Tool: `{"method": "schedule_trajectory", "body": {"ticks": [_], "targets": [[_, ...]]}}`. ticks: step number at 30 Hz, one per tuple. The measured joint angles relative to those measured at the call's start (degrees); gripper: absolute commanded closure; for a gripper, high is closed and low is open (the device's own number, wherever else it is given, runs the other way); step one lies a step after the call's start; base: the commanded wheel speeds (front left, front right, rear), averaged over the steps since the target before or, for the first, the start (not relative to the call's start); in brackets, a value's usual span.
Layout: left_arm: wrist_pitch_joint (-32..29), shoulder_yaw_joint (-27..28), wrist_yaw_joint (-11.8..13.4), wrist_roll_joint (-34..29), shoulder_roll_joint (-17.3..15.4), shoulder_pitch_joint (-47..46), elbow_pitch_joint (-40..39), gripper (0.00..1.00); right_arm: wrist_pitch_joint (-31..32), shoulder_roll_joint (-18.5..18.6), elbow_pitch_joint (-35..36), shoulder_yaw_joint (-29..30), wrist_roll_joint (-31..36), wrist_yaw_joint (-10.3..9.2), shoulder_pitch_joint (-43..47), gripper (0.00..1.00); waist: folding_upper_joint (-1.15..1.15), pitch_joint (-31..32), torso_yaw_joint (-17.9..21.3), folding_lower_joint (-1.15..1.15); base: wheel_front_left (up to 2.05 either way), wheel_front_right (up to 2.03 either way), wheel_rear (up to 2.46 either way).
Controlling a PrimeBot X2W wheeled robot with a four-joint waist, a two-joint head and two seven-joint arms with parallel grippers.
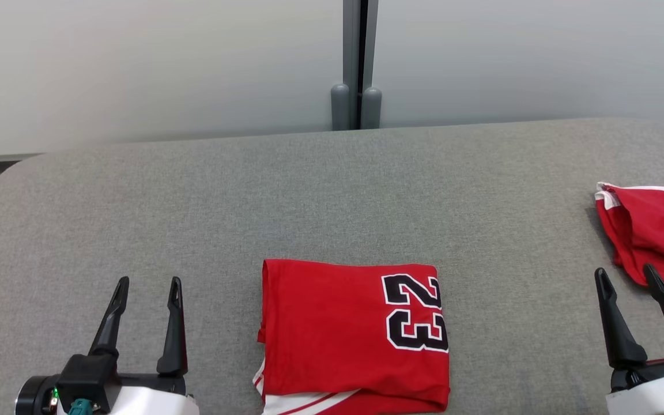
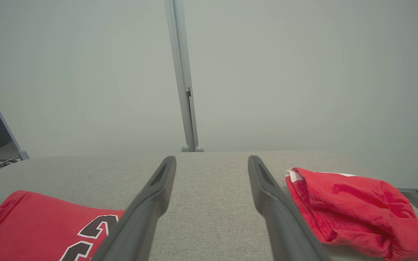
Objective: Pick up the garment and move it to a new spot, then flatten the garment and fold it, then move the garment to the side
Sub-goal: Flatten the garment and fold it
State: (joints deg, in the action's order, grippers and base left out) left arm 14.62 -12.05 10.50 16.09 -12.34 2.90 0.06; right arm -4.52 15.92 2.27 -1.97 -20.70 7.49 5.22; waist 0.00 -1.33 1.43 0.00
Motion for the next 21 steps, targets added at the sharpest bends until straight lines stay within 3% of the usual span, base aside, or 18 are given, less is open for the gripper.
{"method": "schedule_trajectory", "body": {"ticks": [21], "targets": [[-4.1,0.4,1.7,0.9,-2.2,5.4,-2.7,0.00,4.8,-1.7,5.3,3.2,2.1,0.00,6.4,0.00,0.00,4.2,1.1,0.00,0.00,0.00,0.00]]}}
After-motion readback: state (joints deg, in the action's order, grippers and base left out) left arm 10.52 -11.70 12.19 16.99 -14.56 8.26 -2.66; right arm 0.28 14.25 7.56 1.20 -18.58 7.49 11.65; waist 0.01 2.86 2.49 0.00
